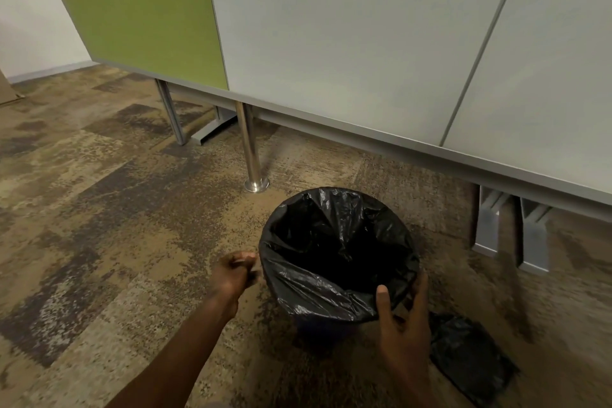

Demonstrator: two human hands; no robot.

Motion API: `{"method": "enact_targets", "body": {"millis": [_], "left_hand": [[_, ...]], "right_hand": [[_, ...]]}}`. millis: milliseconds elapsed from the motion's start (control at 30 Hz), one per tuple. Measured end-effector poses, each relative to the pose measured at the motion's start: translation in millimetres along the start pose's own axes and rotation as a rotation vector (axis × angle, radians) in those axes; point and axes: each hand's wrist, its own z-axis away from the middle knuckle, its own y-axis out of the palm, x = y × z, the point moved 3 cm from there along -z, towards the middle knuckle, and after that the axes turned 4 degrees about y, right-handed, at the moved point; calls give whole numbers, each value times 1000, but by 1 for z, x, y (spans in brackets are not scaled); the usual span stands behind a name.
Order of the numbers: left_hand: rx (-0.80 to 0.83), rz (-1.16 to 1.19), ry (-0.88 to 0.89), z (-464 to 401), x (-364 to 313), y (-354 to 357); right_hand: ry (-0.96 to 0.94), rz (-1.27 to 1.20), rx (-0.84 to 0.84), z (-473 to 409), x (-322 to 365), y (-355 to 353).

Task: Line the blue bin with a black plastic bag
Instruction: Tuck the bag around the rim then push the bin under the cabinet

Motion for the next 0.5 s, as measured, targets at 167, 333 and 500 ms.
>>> {"method": "enact_targets", "body": {"millis": [167, 333, 500], "left_hand": [[9, -308, 491, 34, -38, 6], [504, -737, 778, 63, 1, 9], [516, -815, 909, 51, 14, -6]], "right_hand": [[-93, 45, 77, -4, 3, 2], [-174, 229, 157, 10, -16, 4], [-189, 261, 188, 9, -33, -11]]}}
